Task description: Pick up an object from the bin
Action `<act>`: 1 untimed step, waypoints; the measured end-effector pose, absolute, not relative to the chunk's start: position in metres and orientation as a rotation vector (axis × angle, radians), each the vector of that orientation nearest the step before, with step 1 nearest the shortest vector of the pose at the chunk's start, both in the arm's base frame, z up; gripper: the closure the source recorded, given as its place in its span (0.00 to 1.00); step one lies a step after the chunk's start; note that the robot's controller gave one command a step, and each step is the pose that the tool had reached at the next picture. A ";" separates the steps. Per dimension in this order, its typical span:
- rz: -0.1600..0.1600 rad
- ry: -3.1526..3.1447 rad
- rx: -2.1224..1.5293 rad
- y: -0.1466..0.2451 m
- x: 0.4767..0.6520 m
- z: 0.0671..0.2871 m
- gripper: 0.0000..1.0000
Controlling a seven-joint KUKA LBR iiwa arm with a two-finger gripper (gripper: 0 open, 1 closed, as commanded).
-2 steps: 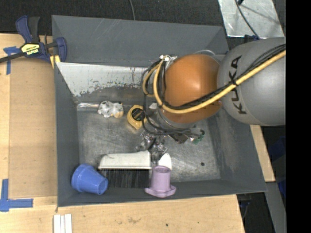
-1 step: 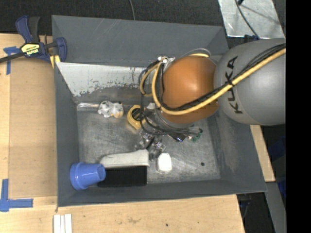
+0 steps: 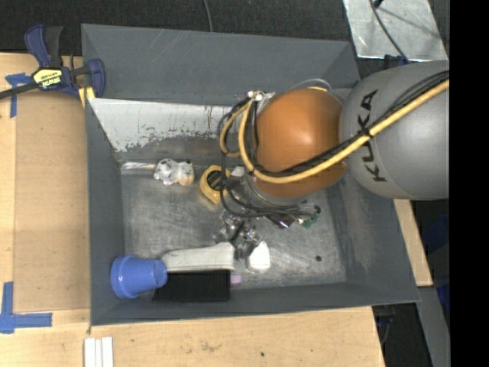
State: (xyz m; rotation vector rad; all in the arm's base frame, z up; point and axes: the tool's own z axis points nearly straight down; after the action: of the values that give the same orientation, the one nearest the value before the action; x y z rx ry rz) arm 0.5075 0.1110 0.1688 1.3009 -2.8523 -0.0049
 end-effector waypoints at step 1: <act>0.006 -2.863 1.335 0.111 0.520 0.158 1.00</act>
Offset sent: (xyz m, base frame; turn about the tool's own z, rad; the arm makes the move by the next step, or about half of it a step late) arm -0.0088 -0.0097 0.1564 0.0455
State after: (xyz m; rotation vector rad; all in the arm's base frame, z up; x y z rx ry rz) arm 0.5196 0.1114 0.1575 1.3353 -2.8632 0.0063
